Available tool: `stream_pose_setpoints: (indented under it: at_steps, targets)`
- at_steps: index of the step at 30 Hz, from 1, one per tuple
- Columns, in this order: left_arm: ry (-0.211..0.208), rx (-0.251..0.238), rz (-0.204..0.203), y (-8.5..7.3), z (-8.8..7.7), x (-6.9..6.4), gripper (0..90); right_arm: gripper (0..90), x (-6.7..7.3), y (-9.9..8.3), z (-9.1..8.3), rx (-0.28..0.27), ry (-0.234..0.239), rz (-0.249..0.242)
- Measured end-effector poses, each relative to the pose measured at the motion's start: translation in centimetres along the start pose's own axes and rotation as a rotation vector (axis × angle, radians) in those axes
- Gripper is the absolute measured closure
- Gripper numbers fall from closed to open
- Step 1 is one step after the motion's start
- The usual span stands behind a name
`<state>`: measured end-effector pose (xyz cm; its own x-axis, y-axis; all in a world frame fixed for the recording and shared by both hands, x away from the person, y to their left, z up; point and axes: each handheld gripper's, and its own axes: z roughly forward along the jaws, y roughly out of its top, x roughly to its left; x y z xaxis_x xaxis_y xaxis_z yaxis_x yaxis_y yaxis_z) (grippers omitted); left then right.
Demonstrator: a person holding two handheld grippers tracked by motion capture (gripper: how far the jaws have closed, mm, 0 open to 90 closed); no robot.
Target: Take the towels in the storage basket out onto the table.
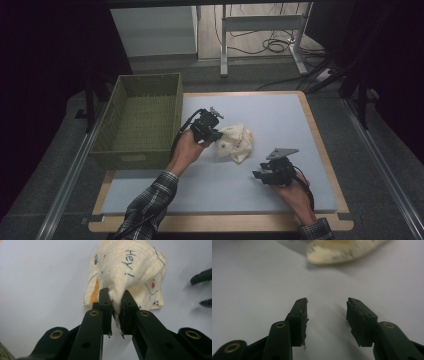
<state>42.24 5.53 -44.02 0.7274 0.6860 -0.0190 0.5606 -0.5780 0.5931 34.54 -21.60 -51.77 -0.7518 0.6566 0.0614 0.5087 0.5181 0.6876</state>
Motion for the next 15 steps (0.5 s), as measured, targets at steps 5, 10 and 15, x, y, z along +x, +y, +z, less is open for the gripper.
stream_pose_setpoints:
  at_steps: [5, 10, 15]
  targets:
    - [-0.004, -0.001, -0.017, -0.1, 0.4, 0.2, 82.2, 58.3, 1.2, 2.7, 1.3, -0.007, 0.048, -0.041]
    - [-0.005, -0.003, -0.025, -0.1, 0.7, 0.3, 81.7, 53.0, 1.1, 5.1, 3.6, -0.001, 0.022, -0.064]
    - [-0.005, -0.004, -0.033, -0.1, 0.8, 0.5, 81.8, 60.9, 0.6, 5.5, 5.7, 0.059, -0.050, -0.091]
